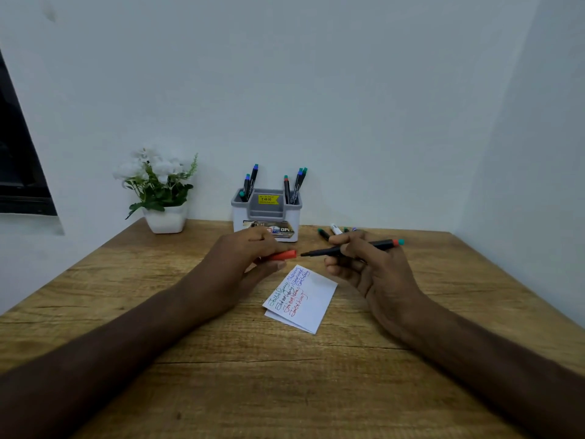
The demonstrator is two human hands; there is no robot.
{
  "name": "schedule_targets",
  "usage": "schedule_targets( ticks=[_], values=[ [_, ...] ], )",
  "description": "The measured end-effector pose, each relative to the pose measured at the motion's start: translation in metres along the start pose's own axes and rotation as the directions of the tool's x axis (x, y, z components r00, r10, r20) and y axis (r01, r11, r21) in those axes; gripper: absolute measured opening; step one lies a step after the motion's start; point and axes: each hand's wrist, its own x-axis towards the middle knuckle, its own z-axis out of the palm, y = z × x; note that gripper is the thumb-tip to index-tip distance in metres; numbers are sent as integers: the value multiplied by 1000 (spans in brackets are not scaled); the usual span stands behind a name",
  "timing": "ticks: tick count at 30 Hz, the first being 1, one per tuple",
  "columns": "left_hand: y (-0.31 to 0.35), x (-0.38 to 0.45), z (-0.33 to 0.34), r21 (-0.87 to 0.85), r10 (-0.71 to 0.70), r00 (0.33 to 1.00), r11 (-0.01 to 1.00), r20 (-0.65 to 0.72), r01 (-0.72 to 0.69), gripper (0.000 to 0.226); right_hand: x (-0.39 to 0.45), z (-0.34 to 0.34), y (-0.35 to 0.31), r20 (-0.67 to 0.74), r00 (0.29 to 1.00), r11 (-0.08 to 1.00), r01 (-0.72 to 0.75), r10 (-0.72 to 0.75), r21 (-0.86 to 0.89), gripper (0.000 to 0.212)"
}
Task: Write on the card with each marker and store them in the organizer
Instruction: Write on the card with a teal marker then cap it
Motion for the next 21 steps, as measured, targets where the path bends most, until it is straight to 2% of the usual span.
schedule_targets(
  ticks=[7, 11, 14, 17, 21],
  values=[
    [-1, -1, 1, 8, -34, 999, 999, 36, 34, 32, 1, -1, 4, 2, 997, 997, 77, -77, -8, 11],
    [1, 0, 3, 23, -44, 998, 999, 34, 43, 27, 0, -1, 6, 30, 996, 994, 89, -87, -62, 10],
    [5, 1, 2, 22, -15, 999, 1000, 31, 14, 34, -2, -1, 6, 91, 990, 975, 122, -107, -188, 8],
    [11, 0, 2, -15, 19, 999, 1000, 39, -18, 32, -6, 2, 7, 188, 974, 879, 200, -129, -434, 15],
    [15, 0, 3, -43, 52, 998, 998, 30, -51, 23, -7, 4, 9, 169, 973, 833, 224, -159, -506, 18]
  ],
)
